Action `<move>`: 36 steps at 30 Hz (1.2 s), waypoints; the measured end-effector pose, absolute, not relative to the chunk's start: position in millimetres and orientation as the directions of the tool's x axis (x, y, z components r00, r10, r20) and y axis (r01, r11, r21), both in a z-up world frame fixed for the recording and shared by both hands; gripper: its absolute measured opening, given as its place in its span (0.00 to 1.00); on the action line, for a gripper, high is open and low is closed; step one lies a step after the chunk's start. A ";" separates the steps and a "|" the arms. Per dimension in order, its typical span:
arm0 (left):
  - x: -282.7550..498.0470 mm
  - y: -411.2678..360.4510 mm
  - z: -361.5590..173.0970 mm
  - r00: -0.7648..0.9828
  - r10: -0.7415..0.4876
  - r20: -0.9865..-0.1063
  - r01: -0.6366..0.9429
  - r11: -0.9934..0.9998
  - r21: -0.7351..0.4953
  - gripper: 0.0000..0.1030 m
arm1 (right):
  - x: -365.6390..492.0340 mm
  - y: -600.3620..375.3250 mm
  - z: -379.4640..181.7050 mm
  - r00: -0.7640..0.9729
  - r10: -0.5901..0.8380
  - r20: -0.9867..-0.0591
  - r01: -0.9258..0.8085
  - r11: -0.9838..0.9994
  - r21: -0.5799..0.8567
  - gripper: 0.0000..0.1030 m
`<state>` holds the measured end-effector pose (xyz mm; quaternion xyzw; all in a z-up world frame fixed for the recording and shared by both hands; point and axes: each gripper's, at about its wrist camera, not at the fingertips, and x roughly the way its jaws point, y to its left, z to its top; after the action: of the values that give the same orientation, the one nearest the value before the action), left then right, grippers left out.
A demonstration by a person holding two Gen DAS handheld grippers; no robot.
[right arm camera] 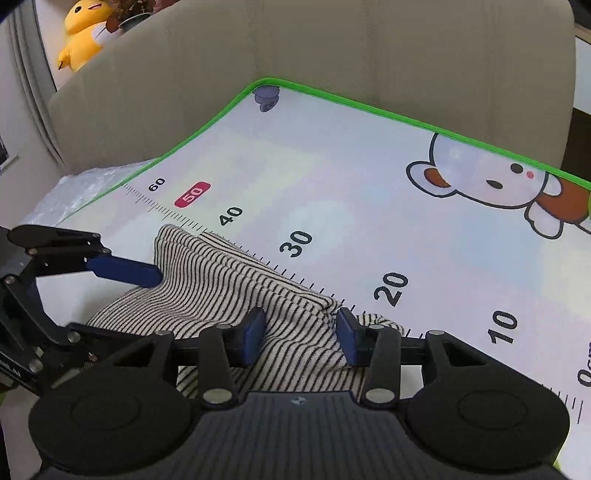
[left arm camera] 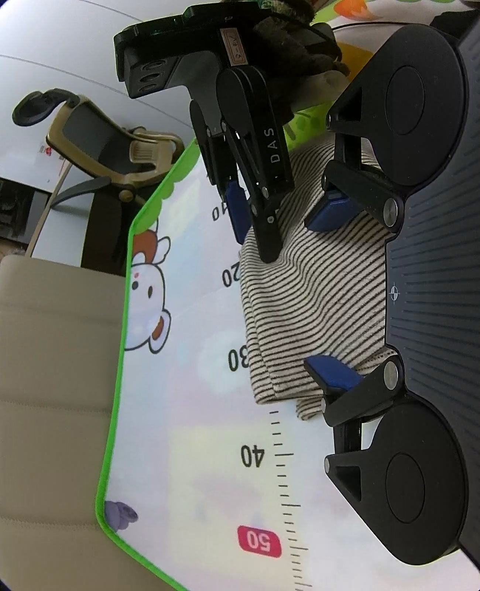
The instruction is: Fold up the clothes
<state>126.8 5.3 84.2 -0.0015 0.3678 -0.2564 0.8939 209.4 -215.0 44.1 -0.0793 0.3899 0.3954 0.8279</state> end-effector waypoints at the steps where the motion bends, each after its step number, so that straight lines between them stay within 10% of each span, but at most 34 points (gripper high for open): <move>1: 126.3 5.5 85.4 0.601 -0.459 -0.654 0.459 0.868 -0.187 0.77 | 209.8 -215.7 43.6 0.384 0.593 -0.708 -0.715 0.676 0.179 0.42; 9: 129.2 13.6 117.2 0.643 -0.533 -0.550 0.549 0.821 -0.155 0.72 | 211.1 -219.2 42.7 0.385 0.597 -0.703 -0.714 0.676 0.183 0.43; 18: 189.5 -5.3 70.3 0.600 -0.415 -0.684 0.474 0.873 -0.114 0.60 | 156.6 -225.5 112.7 0.531 0.640 -0.556 -0.758 0.652 0.026 0.47; 30: 205.9 11.1 51.3 0.562 -0.425 -0.710 0.389 0.893 -0.227 0.75 | 161.1 -200.2 70.2 0.363 0.583 -0.727 -0.709 0.679 0.190 0.49; 36: 200.0 11.9 54.5 0.581 -0.418 -0.698 0.397 0.895 -0.206 0.75 | 127.2 -222.6 75.6 0.007 0.775 -0.632 -0.570 0.523 0.634 0.78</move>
<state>200.0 11.9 54.5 -0.0136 0.3962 -0.2291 0.8890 127.2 -222.6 75.6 0.0992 0.5175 0.4784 0.7025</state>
